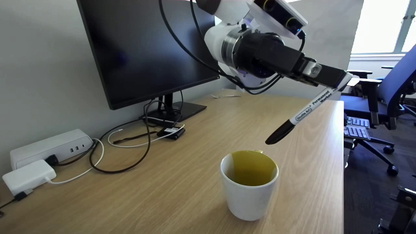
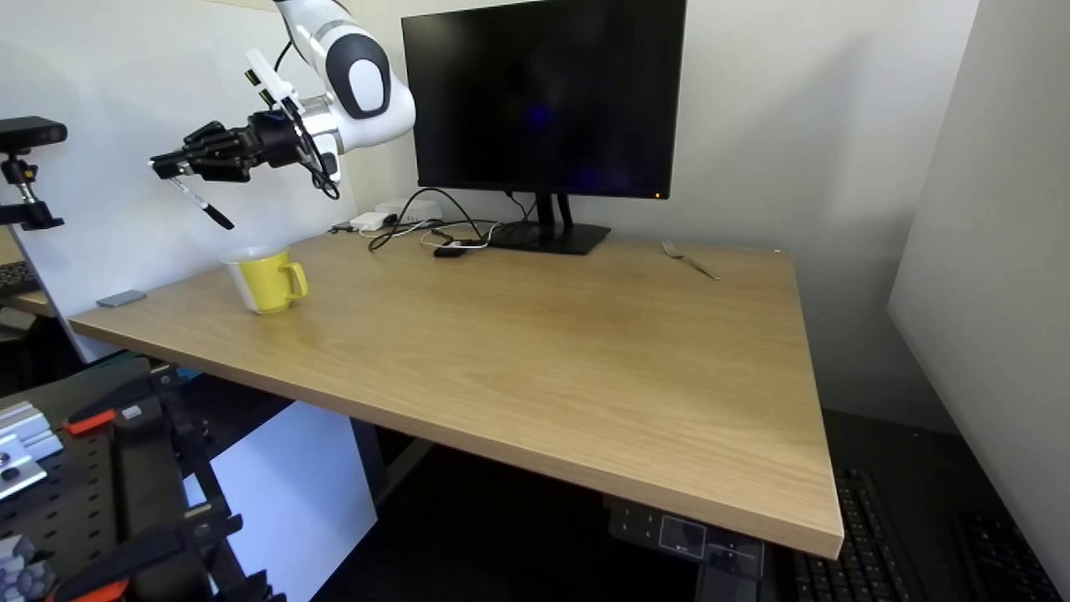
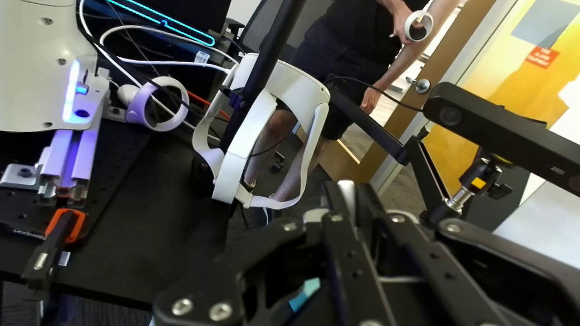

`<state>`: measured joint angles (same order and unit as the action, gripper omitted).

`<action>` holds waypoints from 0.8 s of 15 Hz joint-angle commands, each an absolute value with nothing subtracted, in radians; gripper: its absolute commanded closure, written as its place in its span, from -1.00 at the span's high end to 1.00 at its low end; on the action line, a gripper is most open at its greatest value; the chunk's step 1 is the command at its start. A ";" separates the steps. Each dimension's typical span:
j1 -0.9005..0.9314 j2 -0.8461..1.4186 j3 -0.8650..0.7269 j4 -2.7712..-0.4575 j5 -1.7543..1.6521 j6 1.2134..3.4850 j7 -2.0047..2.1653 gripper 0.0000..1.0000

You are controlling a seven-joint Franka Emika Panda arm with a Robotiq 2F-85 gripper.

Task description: Move the cup to the left, put the marker inside the cup then take it out and place it on the table

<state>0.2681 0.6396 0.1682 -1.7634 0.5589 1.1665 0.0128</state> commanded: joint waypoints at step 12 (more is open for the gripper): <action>0.307 0.750 0.180 -1.650 0.454 1.196 0.037 -0.94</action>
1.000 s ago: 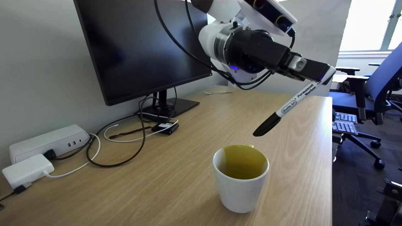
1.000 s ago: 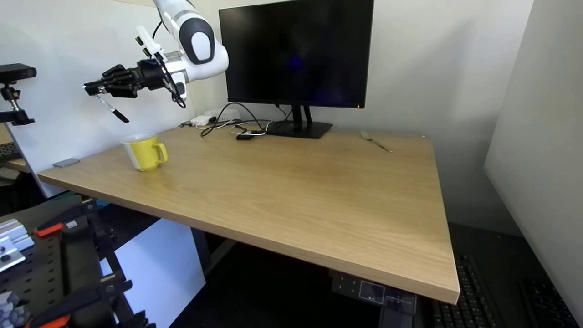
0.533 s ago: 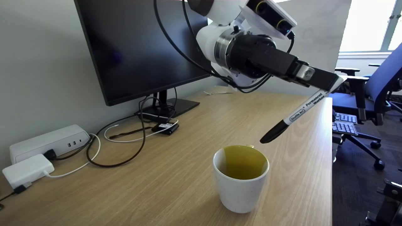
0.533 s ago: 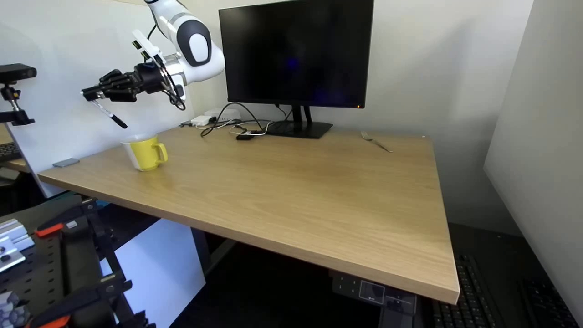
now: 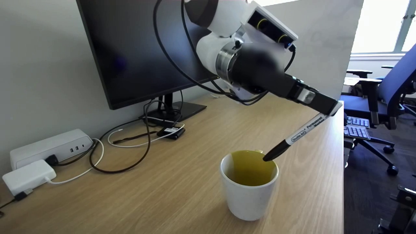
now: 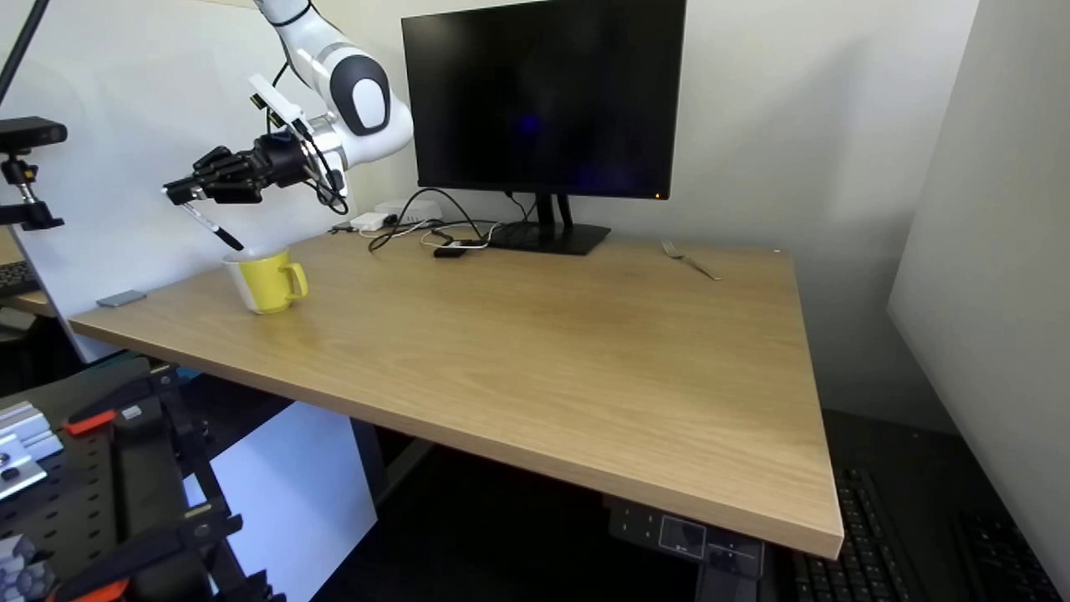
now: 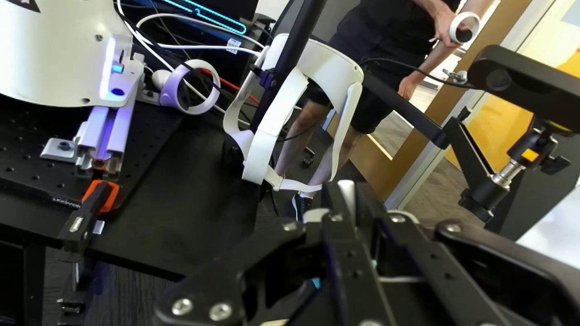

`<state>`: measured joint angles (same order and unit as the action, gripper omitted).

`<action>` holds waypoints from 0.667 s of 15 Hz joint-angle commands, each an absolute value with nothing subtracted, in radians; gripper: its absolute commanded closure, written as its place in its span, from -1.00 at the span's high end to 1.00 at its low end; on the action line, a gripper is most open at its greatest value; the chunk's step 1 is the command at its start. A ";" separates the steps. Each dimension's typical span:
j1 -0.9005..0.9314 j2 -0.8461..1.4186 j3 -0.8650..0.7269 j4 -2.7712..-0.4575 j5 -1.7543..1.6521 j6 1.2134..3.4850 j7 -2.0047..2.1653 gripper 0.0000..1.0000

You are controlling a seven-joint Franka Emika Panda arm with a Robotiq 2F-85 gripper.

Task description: Move the cup to the left, put the marker inside the cup then take it out and place it on the table

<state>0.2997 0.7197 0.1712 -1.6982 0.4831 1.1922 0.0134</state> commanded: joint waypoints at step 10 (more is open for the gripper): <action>0.325 0.821 0.183 -1.565 0.415 1.216 0.044 -0.94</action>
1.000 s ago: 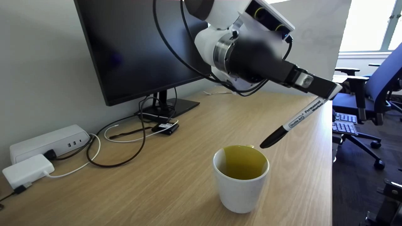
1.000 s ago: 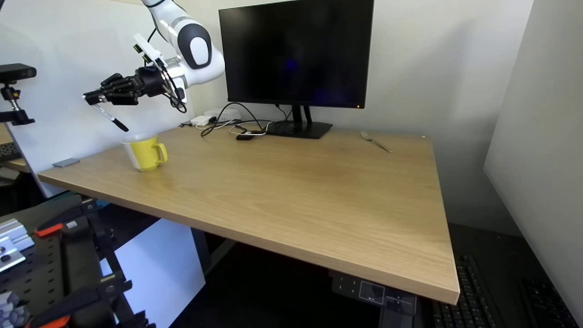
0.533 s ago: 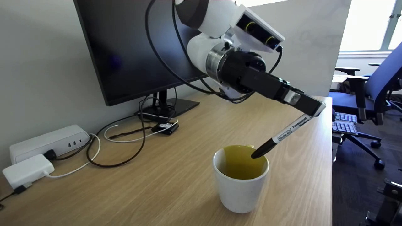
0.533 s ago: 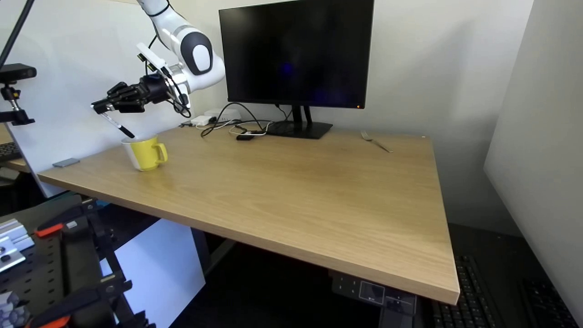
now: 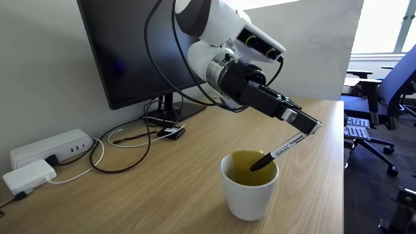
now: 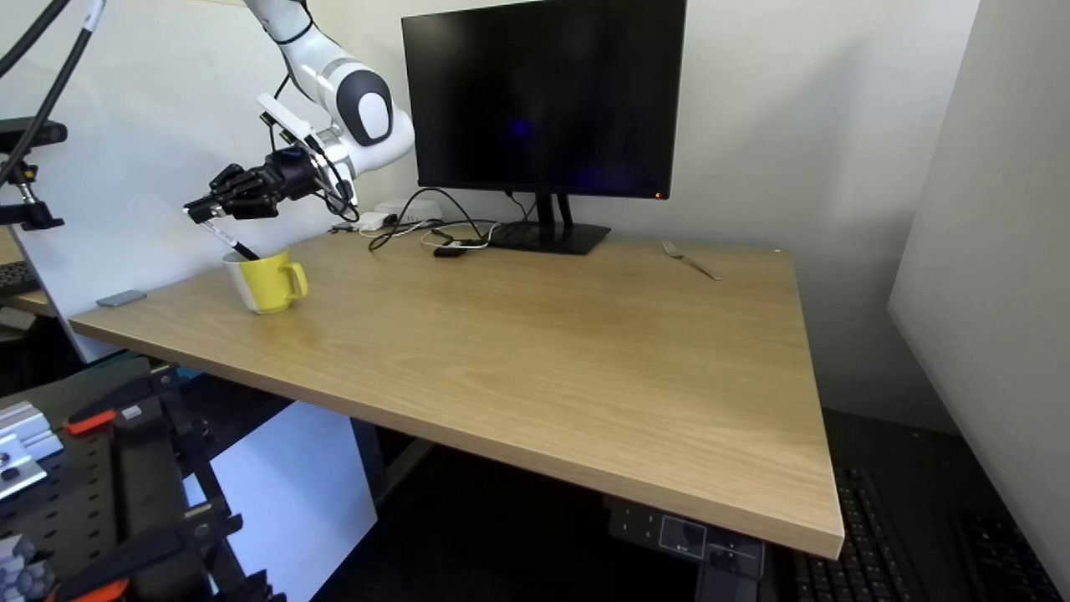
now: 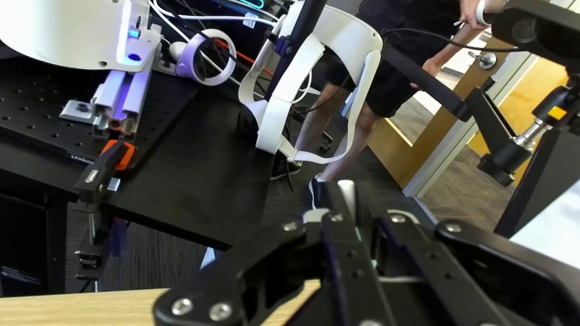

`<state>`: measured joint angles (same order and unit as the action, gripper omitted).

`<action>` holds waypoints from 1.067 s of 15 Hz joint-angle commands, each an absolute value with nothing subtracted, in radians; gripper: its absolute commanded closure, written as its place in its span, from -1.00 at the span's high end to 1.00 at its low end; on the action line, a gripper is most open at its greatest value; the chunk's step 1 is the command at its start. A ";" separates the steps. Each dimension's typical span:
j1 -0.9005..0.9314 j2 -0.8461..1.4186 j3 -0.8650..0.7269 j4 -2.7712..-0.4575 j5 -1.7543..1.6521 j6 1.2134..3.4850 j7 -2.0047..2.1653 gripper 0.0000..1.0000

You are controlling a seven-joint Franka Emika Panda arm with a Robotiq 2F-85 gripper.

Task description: Move the cup to the left, put the marker inside the cup then take it out and place it on the table

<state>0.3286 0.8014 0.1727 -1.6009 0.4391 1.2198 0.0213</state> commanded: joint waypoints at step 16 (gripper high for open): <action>0.341 0.875 0.184 -1.500 0.359 1.205 0.056 -0.94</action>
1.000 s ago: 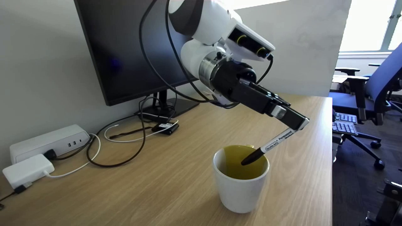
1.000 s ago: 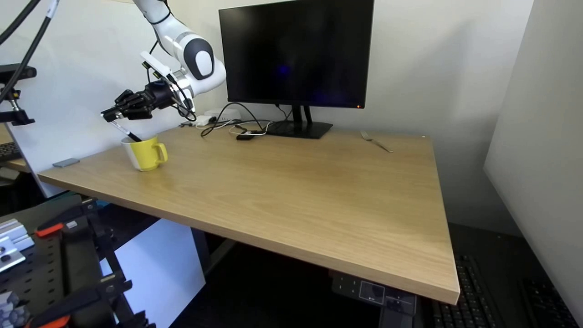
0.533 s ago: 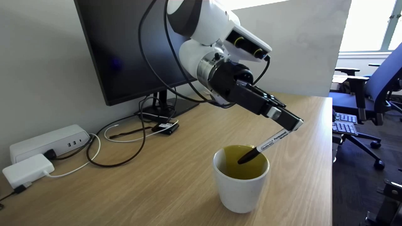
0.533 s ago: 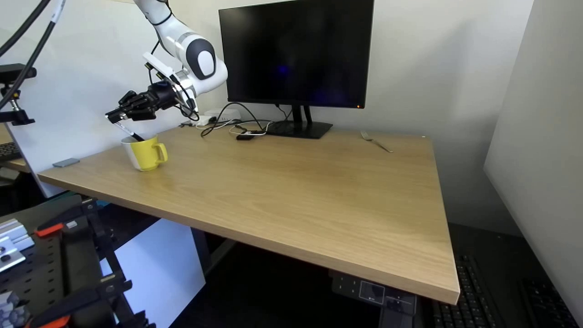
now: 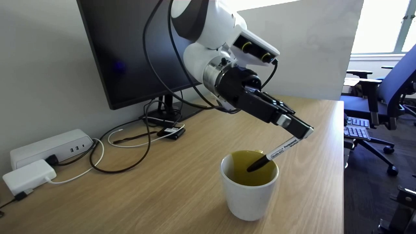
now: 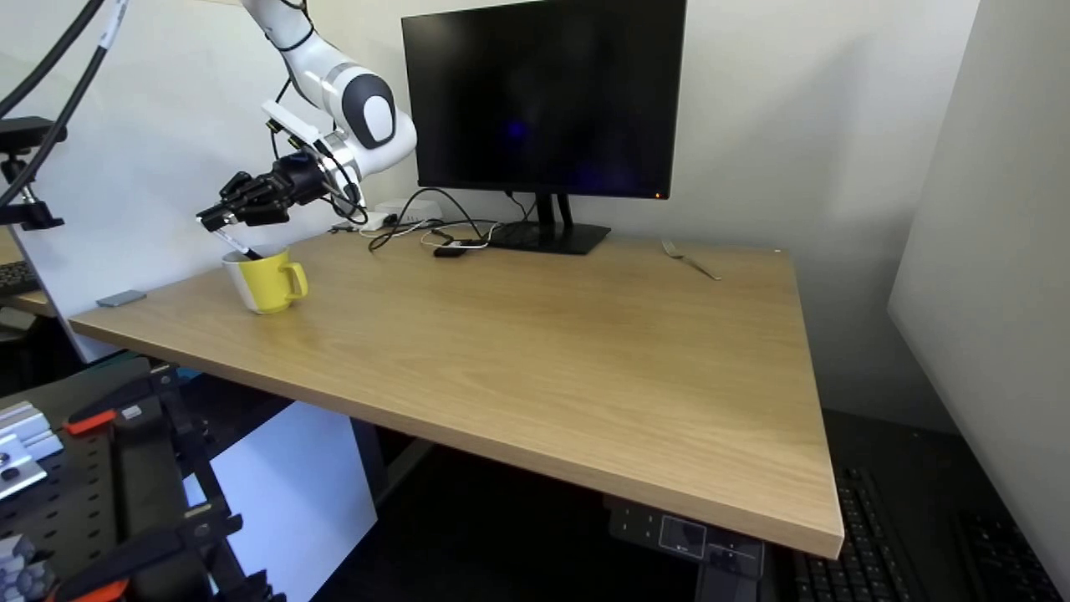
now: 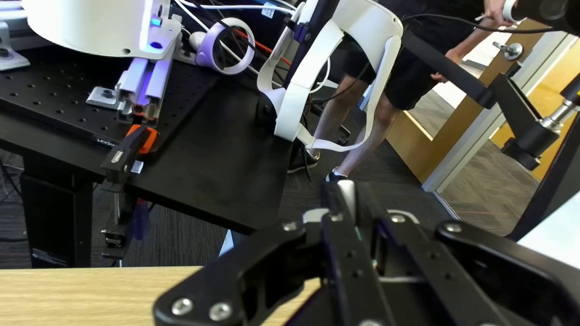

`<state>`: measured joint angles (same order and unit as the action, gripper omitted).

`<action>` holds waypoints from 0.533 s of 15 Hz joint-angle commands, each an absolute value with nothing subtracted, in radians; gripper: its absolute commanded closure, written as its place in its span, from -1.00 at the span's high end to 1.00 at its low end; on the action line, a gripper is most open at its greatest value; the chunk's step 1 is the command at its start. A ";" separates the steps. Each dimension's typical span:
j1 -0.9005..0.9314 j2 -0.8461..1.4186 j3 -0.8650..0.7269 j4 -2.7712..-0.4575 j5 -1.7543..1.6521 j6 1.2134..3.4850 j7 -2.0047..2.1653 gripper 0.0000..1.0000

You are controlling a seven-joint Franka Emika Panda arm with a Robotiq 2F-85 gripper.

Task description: Move the cup to the left, put the marker inside the cup then take it out and place it on the table

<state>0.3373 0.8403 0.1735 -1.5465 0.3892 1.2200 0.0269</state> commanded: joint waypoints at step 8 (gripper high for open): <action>0.369 0.948 0.191 -1.414 0.318 1.191 0.077 -0.94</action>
